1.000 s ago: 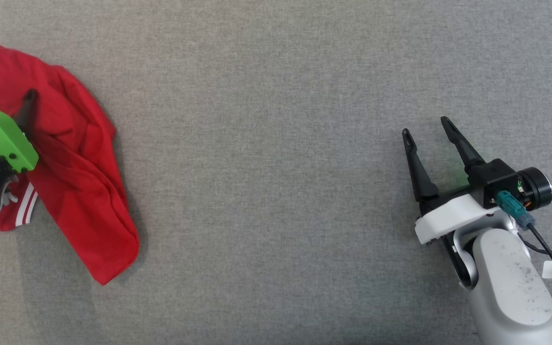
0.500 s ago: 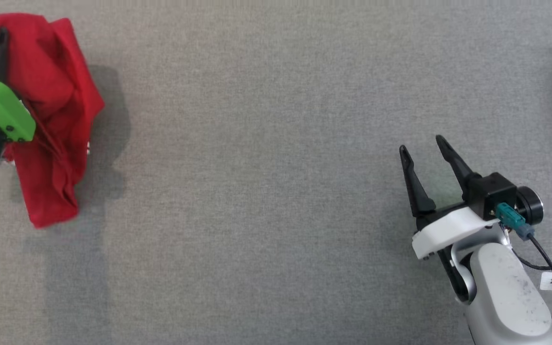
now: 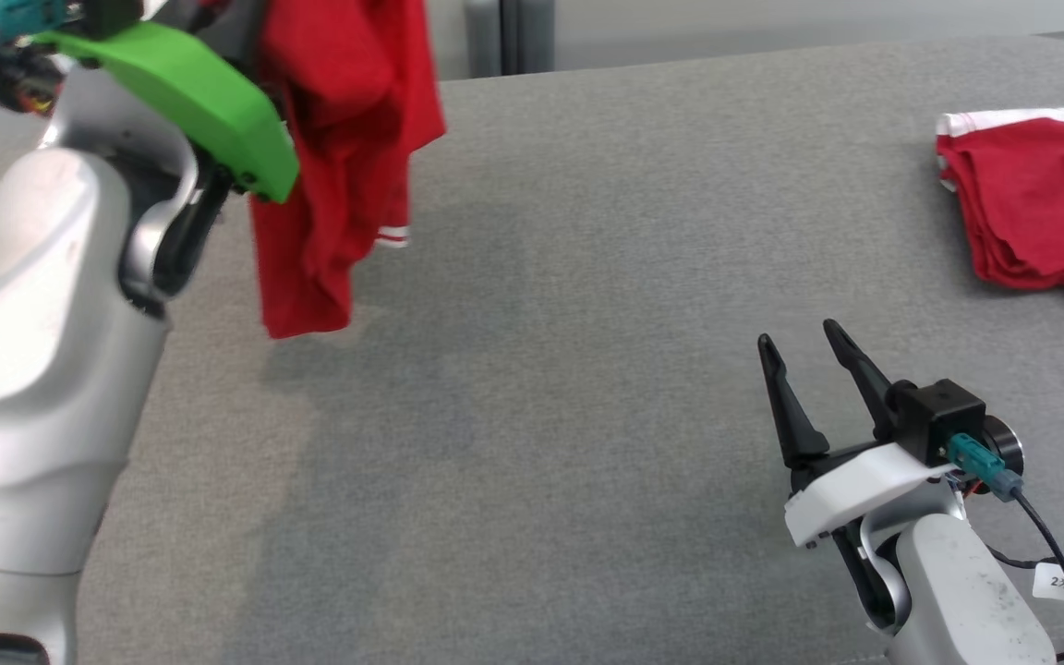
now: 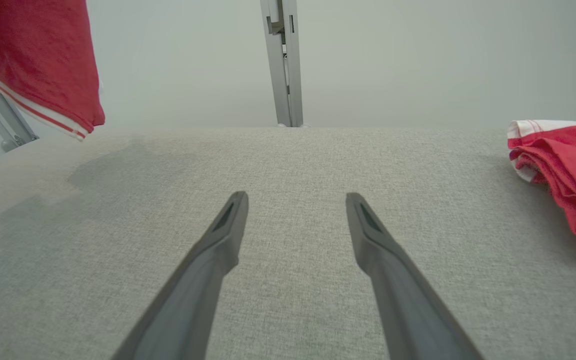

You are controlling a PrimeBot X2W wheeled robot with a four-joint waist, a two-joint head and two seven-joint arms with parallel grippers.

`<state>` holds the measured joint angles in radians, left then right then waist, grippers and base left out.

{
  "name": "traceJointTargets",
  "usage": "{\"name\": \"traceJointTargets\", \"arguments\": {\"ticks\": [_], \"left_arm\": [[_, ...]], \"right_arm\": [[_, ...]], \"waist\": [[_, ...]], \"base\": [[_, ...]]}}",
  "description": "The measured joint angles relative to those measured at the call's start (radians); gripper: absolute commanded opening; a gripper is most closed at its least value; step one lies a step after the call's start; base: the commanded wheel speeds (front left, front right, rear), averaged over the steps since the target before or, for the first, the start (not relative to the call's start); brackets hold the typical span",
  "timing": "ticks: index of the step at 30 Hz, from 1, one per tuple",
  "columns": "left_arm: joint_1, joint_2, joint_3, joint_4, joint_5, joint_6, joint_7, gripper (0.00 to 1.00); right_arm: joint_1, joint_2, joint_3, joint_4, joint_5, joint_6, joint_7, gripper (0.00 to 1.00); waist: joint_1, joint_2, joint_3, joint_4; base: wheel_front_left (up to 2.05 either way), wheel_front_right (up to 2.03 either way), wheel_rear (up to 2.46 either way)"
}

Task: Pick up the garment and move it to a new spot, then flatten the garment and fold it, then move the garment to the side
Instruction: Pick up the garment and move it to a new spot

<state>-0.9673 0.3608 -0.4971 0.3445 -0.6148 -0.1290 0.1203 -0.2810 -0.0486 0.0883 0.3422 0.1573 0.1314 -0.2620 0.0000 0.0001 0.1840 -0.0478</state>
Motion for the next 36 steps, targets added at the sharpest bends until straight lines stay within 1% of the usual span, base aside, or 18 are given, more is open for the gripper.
{"name": "traceJointTargets", "arguments": {"ticks": [5,7,9,13,18,21,23,25,28,30,31,32,33,34,36], "left_arm": [[-0.076,-0.095,-0.094,0.005,-0.028,0.000,-0.072,0.00],[-0.089,-0.124,-0.132,0.017,-0.063,0.000,-0.089,0.00],[-0.091,-0.133,-0.197,0.032,-0.085,0.000,-0.105,0.00],[-0.088,-0.117,-0.302,0.092,-0.123,-0.003,-0.127,0.00],[-0.069,-0.047,-0.414,0.228,-0.116,-0.003,-0.154,0.00],[-0.074,-0.004,-0.467,0.313,-0.073,-0.003,-0.184,0.00],[-0.096,0.020,-0.477,0.380,-0.036,-0.002,-0.222,0.00],[-0.121,0.028,-0.471,0.431,-0.025,0.007,-0.258,0.00],[-0.148,0.023,-0.470,0.498,-0.006,0.014,-0.299,0.00],[-0.158,0.009,-0.461,0.535,-0.009,0.015,-0.322,0.00],[-0.161,0.002,-0.455,0.546,-0.011,0.015,-0.332,0.17],[-0.164,-0.008,-0.445,0.560,-0.020,0.015,-0.342,0.39],[-0.166,-0.016,-0.436,0.571,-0.033,0.015,-0.350,0.49],[-0.166,-0.024,-0.429,0.579,-0.042,0.015,-0.356,1.00],[-0.165,-0.038,-0.413,0.594,-0.062,0.013,-0.366,1.00]], "right_arm": [[0.002,0.000,0.004,-0.002,0.020,0.000,0.000,1.00],[0.001,0.000,0.001,-0.004,0.025,0.000,0.000,1.00],[0.000,0.000,-0.004,-0.006,0.029,0.000,0.000,1.00],[-0.011,0.000,-0.008,-0.014,0.037,0.000,0.000,1.00],[-0.041,-0.001,-0.007,-0.025,0.050,0.000,0.000,1.00],[-0.056,0.000,-0.002,-0.030,0.056,0.000,0.000,1.00],[-0.067,0.000,-0.001,-0.036,0.062,0.000,0.000,1.00],[-0.077,-0.001,0.000,-0.040,0.063,0.000,0.000,1.00],[-0.088,-0.001,0.000,-0.044,0.064,0.000,0.000,1.00],[-0.095,0.000,0.000,-0.044,0.063,0.000,0.000,1.00],[-0.100,0.000,0.001,-0.044,0.063,0.000,0.000,1.00],[-0.105,0.000,0.001,-0.044,0.063,0.000,0.000,1.00],[-0.108,0.000,0.002,-0.044,0.062,0.000,0.000,1.00],[-0.109,-0.001,0.002,-0.044,0.062,0.000,0.000,1.00],[-0.115,0.000,0.002,-0.043,0.059,0.000,0.000,1.00]], "waist": [[0.0000,0.0000,-0.018,-0.064],[0.0000,0.0000,-0.019,-0.086],[0.0000,0.0000,-0.016,-0.108],[0.0000,0.0000,0.010,-0.136],[0.0000,0.0000,0.071,-0.158],[0.0000,0.0000,0.111,-0.170],[0.0000,0.0000,0.138,-0.179],[0.0000,0.0000,0.163,-0.186],[0.0000,0.0000,0.196,-0.197],[0.0000,0.0000,0.216,-0.202],[0.0000,0.0000,0.223,-0.204],[0.0000,0.0000,0.230,-0.205],[0.0000,0.0000,0.235,-0.205],[0.0000,0.0000,0.237,-0.203],[0.0000,0.0000,0.238,-0.197]], "base": [[0.00,0.00,0.00],[0.00,0.00,0.00],[0.00,0.00,0.00],[0.00,0.00,0.00],[0.00,0.00,0.00],[0.00,0.00,0.00],[0.00,0.00,0.00],[0.00,0.00,0.00],[0.00,0.00,0.00],[0.00,0.00,0.00],[0.00,0.00,0.00],[0.00,0.00,0.00],[0.00,0.00,0.00],[0.00,0.00,0.00],[0.00,0.00,0.00]]}}
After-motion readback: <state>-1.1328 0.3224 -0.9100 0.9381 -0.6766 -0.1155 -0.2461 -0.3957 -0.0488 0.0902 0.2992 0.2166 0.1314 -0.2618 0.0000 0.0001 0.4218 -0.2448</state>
